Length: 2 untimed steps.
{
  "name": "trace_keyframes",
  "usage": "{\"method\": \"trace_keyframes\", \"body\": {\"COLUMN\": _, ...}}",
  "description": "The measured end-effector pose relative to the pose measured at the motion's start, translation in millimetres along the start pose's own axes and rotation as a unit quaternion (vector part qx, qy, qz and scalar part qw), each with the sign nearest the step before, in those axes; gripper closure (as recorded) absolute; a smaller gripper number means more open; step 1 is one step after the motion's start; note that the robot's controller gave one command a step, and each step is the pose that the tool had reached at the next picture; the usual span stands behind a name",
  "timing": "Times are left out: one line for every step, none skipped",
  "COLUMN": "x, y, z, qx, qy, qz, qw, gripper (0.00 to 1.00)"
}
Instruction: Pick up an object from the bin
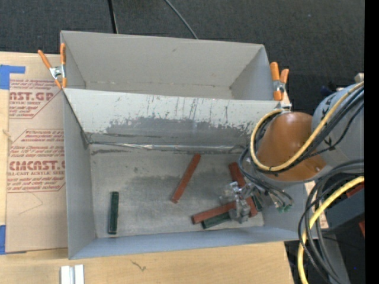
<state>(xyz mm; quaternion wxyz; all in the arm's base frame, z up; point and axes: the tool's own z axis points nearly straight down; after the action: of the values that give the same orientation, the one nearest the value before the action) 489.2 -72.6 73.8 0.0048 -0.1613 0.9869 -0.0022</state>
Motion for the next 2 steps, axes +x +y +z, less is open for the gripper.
{"method": "trace_keyframes", "body": {"x": -7.7, "y": 3, "z": -22, "qx": -0.005, "qy": 0.0070, "qz": -0.064, "qw": 0.9979, "gripper": 1.00}}
{"method": "trace_keyframes", "body": {"x": 4.9, "y": -2, "z": -126, "qx": -0.005, "qy": 0.0025, "qz": -0.241, "qw": 0.9704, "gripper": 1.00}}
